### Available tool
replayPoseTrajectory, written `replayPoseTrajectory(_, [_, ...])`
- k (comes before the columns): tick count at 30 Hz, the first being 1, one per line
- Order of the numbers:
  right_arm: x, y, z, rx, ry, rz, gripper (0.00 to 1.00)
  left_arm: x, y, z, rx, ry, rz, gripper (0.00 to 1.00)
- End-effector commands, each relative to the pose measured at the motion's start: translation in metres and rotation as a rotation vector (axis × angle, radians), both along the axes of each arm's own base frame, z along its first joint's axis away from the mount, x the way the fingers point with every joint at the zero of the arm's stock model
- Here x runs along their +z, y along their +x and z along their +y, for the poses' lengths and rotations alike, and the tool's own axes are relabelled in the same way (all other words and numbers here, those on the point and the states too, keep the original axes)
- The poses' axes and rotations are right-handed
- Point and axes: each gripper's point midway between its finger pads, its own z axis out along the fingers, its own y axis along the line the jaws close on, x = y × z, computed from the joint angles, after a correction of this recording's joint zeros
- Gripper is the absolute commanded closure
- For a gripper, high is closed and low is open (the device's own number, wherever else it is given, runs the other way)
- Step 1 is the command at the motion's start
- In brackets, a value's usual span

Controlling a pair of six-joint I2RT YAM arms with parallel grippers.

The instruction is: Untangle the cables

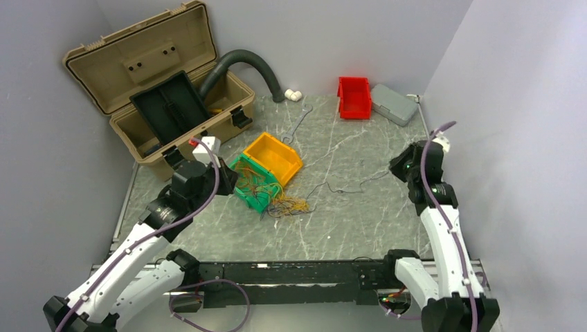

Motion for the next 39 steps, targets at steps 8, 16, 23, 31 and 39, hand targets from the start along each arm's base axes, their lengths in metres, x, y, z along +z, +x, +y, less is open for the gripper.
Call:
replayPoseTrajectory(8, [-0.077,-0.028,0.133,0.609,0.006,0.222,0.08,0.004,0.001,-0.027,-0.149,-0.009,-0.028,1.00])
replayPoseTrajectory(16, [-0.118,-0.047,0.191,0.814,0.045,0.286,0.13,-0.002,0.004,-0.009,-0.058,0.035,-0.011,1.00])
replayPoseTrajectory(23, [-0.118,-0.020,0.221,0.668,0.222,0.226,0.00,-0.007,0.002,-0.014,-0.087,0.024,-0.007,1.00])
replayPoseTrajectory(31, [-0.143,0.011,0.225,0.524,0.223,0.280,0.33,-0.016,-0.003,-0.032,-0.191,0.021,0.029,1.00])
replayPoseTrajectory(39, [-0.066,0.045,0.128,0.343,0.123,0.126,1.00,-0.006,-0.004,0.003,-0.014,0.023,0.000,1.00])
